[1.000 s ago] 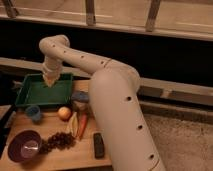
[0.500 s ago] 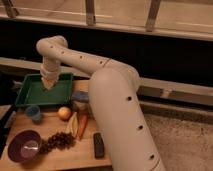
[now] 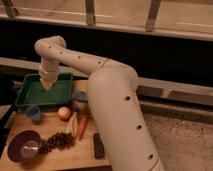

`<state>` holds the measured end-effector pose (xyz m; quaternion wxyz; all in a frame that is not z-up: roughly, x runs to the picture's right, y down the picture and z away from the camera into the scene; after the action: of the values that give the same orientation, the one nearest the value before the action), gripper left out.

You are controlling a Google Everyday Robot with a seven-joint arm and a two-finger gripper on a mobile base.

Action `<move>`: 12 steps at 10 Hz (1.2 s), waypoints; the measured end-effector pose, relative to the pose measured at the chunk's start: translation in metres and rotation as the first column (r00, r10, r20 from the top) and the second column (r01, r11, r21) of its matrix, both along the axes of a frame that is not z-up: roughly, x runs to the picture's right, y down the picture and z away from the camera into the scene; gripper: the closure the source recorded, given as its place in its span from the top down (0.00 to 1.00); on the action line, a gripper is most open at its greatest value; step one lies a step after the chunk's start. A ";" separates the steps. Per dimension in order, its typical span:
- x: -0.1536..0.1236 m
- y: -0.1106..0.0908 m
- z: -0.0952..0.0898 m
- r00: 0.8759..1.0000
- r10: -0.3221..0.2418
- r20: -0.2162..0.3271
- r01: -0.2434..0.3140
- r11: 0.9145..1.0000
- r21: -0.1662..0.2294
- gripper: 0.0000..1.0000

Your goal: Place fork in plastic cup

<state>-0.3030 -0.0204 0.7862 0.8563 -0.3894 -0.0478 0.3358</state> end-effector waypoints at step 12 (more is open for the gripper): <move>-0.076 0.083 -0.035 0.944 -0.288 0.162 0.299 0.953 -0.049 0.00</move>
<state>-0.3790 0.0631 0.7511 0.8759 -0.4476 -0.0424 0.1750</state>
